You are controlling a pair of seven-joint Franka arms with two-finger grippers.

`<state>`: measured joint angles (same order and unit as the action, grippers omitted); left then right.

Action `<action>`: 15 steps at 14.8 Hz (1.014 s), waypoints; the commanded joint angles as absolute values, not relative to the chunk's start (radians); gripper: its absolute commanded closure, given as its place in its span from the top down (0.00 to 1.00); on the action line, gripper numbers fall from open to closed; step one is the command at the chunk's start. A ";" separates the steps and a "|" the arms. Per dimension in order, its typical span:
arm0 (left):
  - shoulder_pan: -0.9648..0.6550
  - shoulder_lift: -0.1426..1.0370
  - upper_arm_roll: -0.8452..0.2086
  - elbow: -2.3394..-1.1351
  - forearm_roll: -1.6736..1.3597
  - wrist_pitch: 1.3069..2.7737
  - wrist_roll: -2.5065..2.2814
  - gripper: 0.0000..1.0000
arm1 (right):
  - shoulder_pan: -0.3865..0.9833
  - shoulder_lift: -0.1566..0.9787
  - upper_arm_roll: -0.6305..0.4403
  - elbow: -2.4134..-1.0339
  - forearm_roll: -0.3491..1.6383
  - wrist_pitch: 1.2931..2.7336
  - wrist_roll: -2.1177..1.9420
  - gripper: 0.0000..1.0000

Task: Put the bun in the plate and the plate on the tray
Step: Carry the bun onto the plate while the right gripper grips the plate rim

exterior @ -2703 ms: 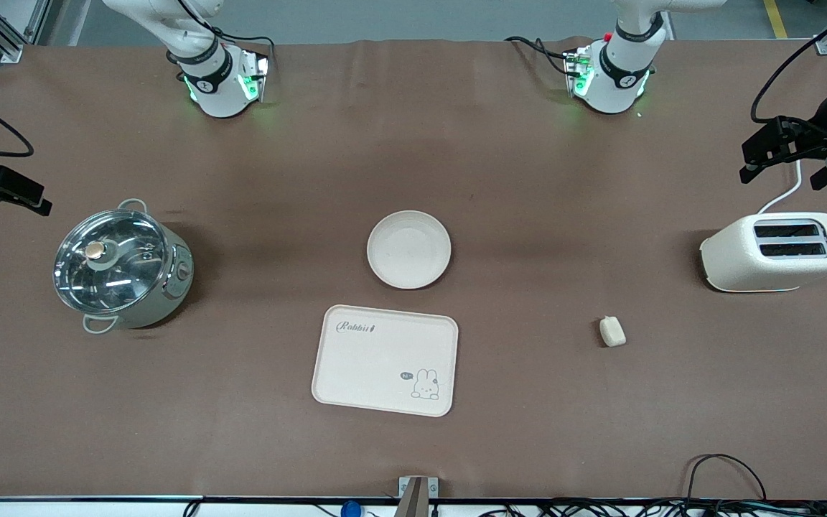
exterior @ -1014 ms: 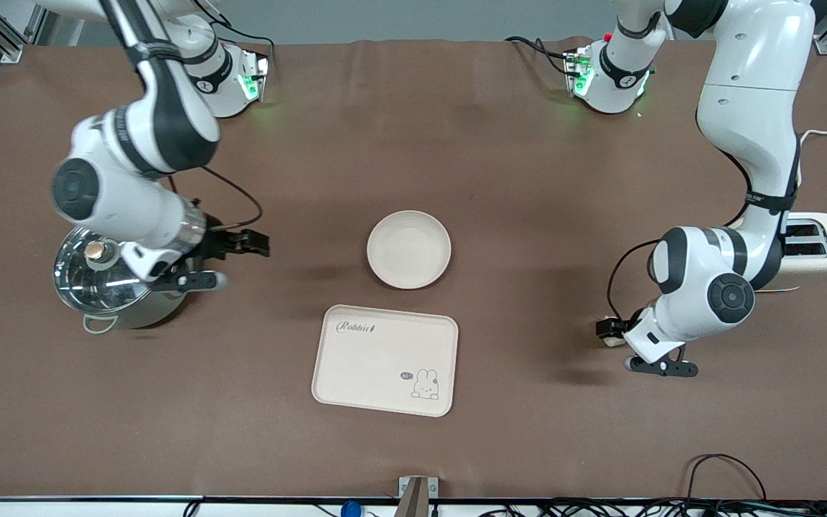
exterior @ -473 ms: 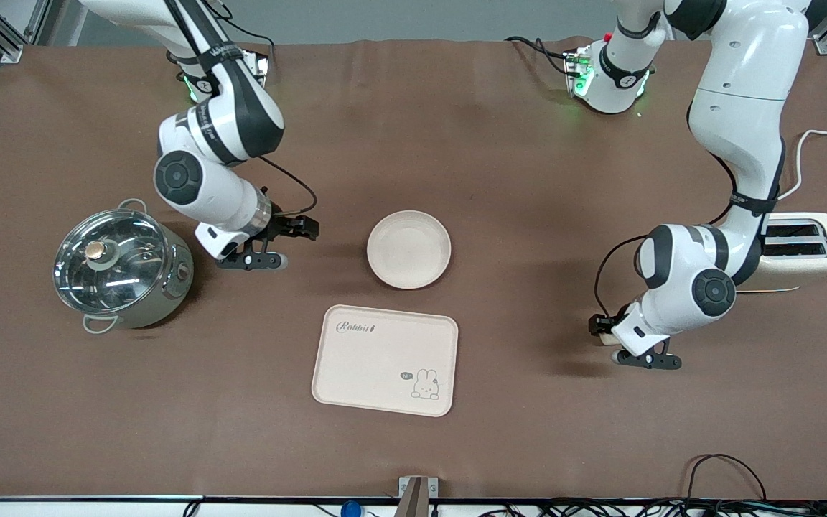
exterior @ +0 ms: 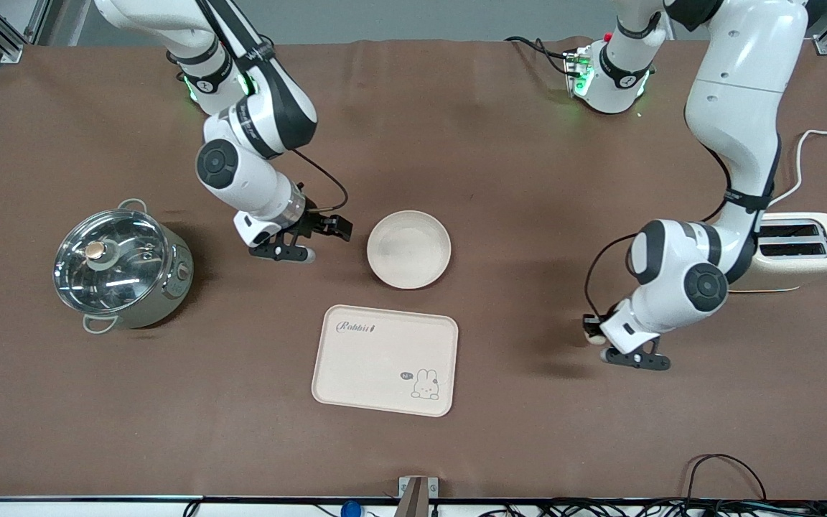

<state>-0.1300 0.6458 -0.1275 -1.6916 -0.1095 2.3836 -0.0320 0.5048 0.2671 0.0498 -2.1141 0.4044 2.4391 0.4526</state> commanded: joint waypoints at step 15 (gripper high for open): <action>-0.518 0.727 -0.272 -1.594 -0.104 2.447 -1.048 1.00 | 0.601 0.432 0.041 -2.114 0.437 2.608 0.500 0.85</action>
<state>-0.5088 0.7217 -0.2786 -1.6159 -0.1085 2.4486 -1.0248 0.5732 0.4140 0.0482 -2.1179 0.4132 2.5932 0.4995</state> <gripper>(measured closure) 0.366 0.079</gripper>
